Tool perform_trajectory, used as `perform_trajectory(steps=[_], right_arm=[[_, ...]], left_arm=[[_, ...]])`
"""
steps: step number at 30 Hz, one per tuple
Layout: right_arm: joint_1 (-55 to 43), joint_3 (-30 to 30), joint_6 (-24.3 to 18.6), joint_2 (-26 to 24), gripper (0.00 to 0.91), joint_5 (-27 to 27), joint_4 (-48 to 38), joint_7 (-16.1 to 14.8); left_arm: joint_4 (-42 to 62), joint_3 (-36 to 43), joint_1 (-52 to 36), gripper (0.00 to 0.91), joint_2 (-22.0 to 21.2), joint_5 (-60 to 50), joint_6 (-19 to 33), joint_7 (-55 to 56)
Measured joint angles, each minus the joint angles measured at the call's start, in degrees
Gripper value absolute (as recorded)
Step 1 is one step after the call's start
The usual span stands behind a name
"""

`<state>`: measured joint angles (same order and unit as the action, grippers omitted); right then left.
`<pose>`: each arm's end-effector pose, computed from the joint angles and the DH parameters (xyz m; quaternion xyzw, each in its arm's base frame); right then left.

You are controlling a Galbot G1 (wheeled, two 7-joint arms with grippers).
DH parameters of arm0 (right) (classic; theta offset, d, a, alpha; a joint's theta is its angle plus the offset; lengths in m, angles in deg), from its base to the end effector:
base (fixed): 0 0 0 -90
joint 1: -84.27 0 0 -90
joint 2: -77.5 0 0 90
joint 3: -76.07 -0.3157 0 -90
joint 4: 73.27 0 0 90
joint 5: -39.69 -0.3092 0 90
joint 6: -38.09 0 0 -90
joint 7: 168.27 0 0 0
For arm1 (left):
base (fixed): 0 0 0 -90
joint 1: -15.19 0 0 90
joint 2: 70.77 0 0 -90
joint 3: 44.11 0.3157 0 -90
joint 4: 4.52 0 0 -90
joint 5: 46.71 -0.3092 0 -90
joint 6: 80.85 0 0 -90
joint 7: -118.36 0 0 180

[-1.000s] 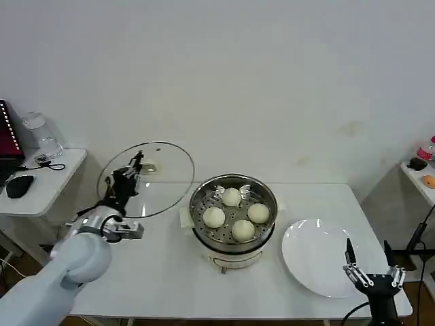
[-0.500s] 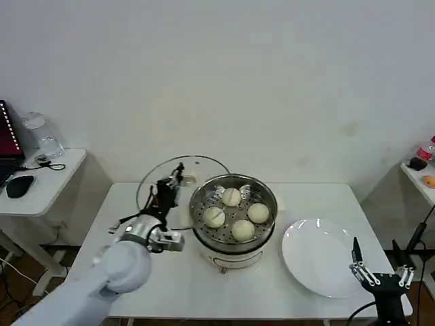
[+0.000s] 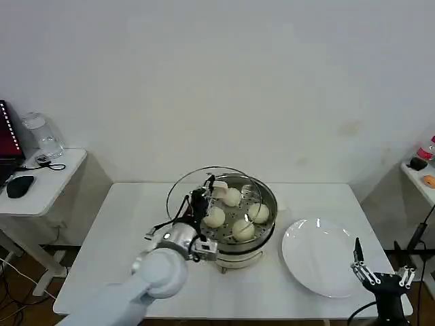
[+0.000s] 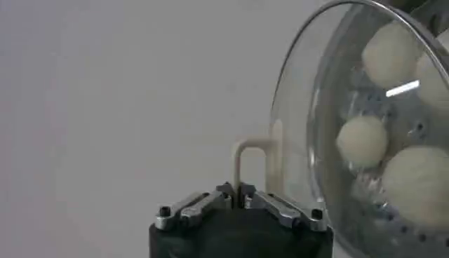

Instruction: Take steamed baozi put them in steamer then cover it.

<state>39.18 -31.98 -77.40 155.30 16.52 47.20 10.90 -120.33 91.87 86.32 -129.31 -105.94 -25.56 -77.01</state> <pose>0.0821 -0.1143 -0.2765 0.0751 0.9889 0.0023 0.1284 0.2668 -0.0762 -0.1825 0.1227 0.7162 0.6793 0.1028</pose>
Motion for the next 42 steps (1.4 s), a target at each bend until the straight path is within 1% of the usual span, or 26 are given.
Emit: perform_trajectory(steps=[9,14,28,42], right_arm=[[-0.37,-0.32,0.09,-0.34,0.907,-0.24,-0.33,0.13],[-0.68,-0.08,0.12,-0.10,0.907,-0.12,-0.58,0.14],[-0.22,0.15,-0.14,-0.03,0.907,-0.14,-0.11,0.00],[1.07,-0.20,-0.68,0.22,0.907,-0.51,1.05,-0.25]], left_arm=[[4.16,1.98,0.39,0.000,-6.69,-7.46,-0.22,-0.69],[5.97,2.32,0.75,0.000,-9.45,-10.45,-0.28,-0.64],[9.78,3.18,1.58,0.000,-13.67,-14.21,-0.37,0.29],[12.70,3.35,1.01,0.000,-14.90,-15.09,-0.37,1.33]])
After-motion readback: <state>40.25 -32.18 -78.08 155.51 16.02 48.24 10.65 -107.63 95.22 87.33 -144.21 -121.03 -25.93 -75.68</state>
